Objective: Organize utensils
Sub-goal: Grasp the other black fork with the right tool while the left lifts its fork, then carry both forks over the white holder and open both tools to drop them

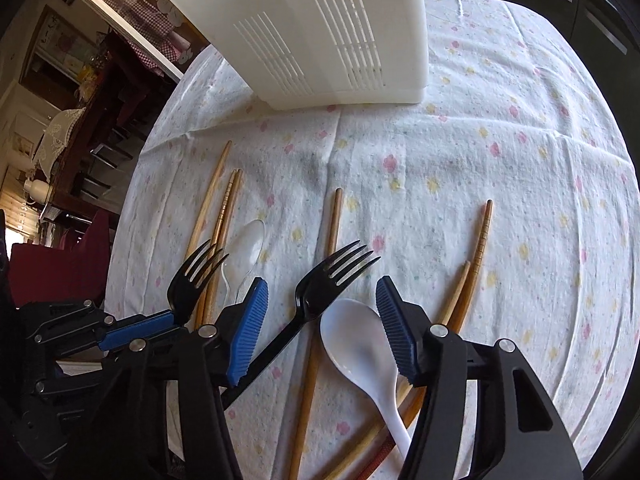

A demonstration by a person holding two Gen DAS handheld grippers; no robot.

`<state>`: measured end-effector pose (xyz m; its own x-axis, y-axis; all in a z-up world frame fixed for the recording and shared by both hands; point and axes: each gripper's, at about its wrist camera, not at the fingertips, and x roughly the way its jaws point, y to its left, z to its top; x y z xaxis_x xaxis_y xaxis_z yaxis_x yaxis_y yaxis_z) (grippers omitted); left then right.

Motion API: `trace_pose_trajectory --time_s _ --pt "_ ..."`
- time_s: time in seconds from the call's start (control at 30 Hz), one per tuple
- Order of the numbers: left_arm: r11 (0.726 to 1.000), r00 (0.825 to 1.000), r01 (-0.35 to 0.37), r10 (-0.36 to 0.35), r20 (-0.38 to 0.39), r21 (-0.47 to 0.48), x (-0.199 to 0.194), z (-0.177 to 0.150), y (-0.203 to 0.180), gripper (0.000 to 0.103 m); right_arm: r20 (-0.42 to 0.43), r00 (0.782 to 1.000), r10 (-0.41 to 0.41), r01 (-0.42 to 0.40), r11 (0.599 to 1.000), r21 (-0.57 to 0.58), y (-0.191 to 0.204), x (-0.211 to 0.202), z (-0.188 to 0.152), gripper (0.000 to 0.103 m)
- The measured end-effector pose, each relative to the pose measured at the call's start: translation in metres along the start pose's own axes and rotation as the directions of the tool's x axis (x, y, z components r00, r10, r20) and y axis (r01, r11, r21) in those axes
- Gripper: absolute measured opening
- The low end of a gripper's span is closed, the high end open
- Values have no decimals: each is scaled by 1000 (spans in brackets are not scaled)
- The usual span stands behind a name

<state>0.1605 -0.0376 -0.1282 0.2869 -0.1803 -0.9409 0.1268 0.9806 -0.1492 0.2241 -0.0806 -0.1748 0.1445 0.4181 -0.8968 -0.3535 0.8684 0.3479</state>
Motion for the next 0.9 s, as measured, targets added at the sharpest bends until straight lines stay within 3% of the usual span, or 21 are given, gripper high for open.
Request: trace_pose_trajectory --time_s 0.07,0.13,0.33,0.5,0.6,0.73,0.9 --pt "1000 1000 -4 4 1 0 0 0 1 8 6 1000 -28 28 999 -21 5 5 1 50" --pt "1000 1000 -3 3 -2 0 0 0 1 8 19 999 -48 49 998 -40 10 6 2 35" --pt "1000 1000 -3 3 -4 -1 1 -1 2 9 78 993 -86 93 991 -92 20 1 -1 8" --pt "1000 1000 -3 3 11 -1 -6 0 4 9 175 983 -47 68 991 -115 30 -24 -7 5" --pt "1000 999 -3 3 41 7 -18 1 3 9 244 970 17 12 993 -115 29 -53 -14 5" --pt "1000 995 -7 4 101 29 -41 6 -2 9 320 943 89 -51 991 -125 29 -87 -24 5" --pt "998 979 48 -53 197 32 -78 28 -7 9 419 895 152 -96 984 -151 32 -131 -28 5"
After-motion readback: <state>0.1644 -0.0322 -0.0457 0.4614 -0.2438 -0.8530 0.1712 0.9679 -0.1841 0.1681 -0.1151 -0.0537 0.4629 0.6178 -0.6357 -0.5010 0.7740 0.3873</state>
